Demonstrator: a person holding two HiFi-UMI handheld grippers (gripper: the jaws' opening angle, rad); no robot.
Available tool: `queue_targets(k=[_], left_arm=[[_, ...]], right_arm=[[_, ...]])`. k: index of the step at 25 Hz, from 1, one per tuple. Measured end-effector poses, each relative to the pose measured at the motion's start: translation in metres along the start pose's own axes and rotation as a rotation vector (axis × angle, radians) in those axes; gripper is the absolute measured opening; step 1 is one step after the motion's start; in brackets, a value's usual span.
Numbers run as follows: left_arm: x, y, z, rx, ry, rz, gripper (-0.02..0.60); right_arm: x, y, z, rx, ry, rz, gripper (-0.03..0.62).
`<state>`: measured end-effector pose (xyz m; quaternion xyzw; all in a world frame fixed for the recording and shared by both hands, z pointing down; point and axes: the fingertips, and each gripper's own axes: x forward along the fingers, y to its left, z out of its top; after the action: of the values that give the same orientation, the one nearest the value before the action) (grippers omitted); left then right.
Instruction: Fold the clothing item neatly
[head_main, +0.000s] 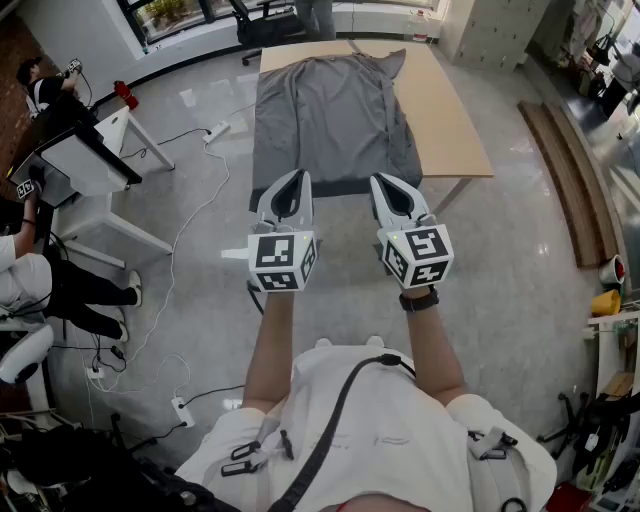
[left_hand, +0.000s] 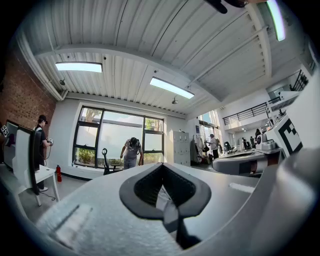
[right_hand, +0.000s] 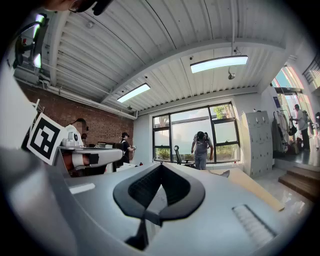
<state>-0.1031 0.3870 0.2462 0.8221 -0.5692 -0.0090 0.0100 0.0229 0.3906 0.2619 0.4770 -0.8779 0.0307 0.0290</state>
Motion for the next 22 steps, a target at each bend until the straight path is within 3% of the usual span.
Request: queue_targets(k=[4,11,15,22], left_arm=[[-0.016,0.021,-0.007,-0.005,0.01,0.0,0.0],[-0.037,0.033,-0.036,-0.09,0.052,0.01,0.0],[-0.031,0.029,-0.061,-0.112,0.104,0.0,0.0],[0.02,0.035,-0.066,-0.131,0.112,0.013,0.0]], right_arm=[[0.008,0.023,-0.009,0.015,0.012,0.001,-0.003],[0.004,0.056,-0.033,0.015,0.066,0.029,-0.003],[0.01,0.054,-0.056,0.048,0.119,0.038,-0.003],[0.061,0.025,-0.067,0.115,0.137,0.066,-0.002]])
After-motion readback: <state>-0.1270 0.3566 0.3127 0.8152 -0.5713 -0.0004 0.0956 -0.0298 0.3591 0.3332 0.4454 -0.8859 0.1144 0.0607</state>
